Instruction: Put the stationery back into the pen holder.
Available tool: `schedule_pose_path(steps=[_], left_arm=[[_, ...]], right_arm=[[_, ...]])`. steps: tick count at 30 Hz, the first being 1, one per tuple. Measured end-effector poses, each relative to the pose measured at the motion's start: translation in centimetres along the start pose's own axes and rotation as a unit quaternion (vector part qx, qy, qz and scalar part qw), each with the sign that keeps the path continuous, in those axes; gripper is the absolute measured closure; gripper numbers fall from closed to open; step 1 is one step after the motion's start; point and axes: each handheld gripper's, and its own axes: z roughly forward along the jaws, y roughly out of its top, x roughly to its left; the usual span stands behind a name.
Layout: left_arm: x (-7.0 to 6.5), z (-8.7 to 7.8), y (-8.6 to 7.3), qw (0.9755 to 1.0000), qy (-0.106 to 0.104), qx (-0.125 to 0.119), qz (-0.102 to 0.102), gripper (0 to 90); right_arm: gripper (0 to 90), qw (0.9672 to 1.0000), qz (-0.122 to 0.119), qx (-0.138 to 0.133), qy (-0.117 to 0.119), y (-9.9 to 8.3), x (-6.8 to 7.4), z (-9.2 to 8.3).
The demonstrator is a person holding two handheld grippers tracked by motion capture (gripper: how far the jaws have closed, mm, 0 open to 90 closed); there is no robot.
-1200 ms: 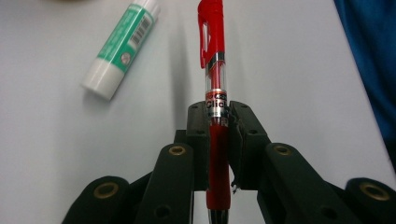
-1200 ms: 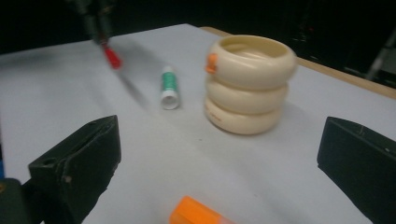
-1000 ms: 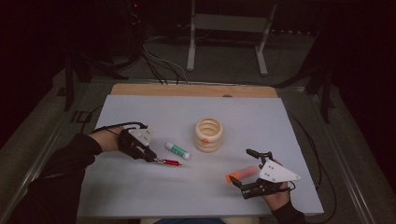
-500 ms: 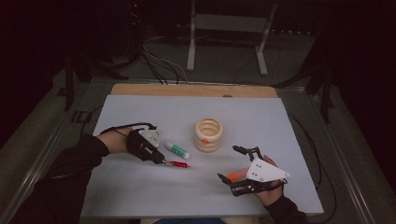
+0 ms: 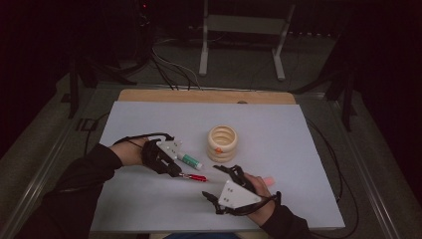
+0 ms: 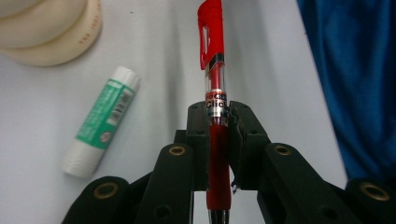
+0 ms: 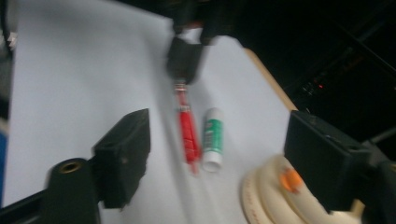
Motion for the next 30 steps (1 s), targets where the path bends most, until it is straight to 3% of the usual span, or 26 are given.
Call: schedule_pose_path(steps=[2,3,4,6,8,12,15,19,25,30], left_arm=[[0.0,0.1,0.1,1.0000,-0.004,0.001,-0.005,80.5],[0.0,0.2,0.1,1.0000,-0.001,0.000,-0.002,80.5],[0.1,0.2,0.2,1.0000,-0.005,-0.003,-0.005,80.5],[0.1,0.4,0.2,1.0000,-0.002,-0.002,-0.005,80.5],[0.1,0.4,0.2,1.0000,-0.004,-0.003,-0.007,80.5],[0.3,0.4,0.2,0.9998,-0.005,-0.007,-0.019,80.5],[0.3,0.5,0.3,0.9996,-0.008,-0.004,-0.026,80.4],[0.2,0.6,0.5,0.9998,-0.006,-0.007,-0.020,80.5],[0.3,0.6,0.9,0.9995,-0.009,-0.014,-0.027,80.5],[0.5,0.6,0.9,0.9992,-0.011,-0.017,-0.035,80.5]], right_arm=[[35.7,0.9991,-0.035,0.023,-0.001,0.5,1.1,0.8],[41.6,0.9974,-0.060,0.038,-0.012,0.7,1.7,1.3],[41.4,0.9951,-0.080,0.053,-0.024,0.9,2.3,1.8],[45.4,0.9921,-0.099,0.072,-0.027,1.1,3.1,2.7],[47.8,0.9853,-0.134,0.095,-0.046,1.2,3.8,3.6],[53.8,0.9744,-0.175,0.118,-0.078,1.4,4.6,4.9],[59.5,0.9689,-0.189,0.133,-0.089,1.5,4.9,5.6],[62.2,0.9598,-0.213,0.152,-0.101,1.4,5.0,6.5],[69.6,0.9492,-0.240,0.172,-0.110,1.5,5.2,7.5],[77.8,0.9460,-0.244,0.175,-0.124,1.7,5.2,7.7]])
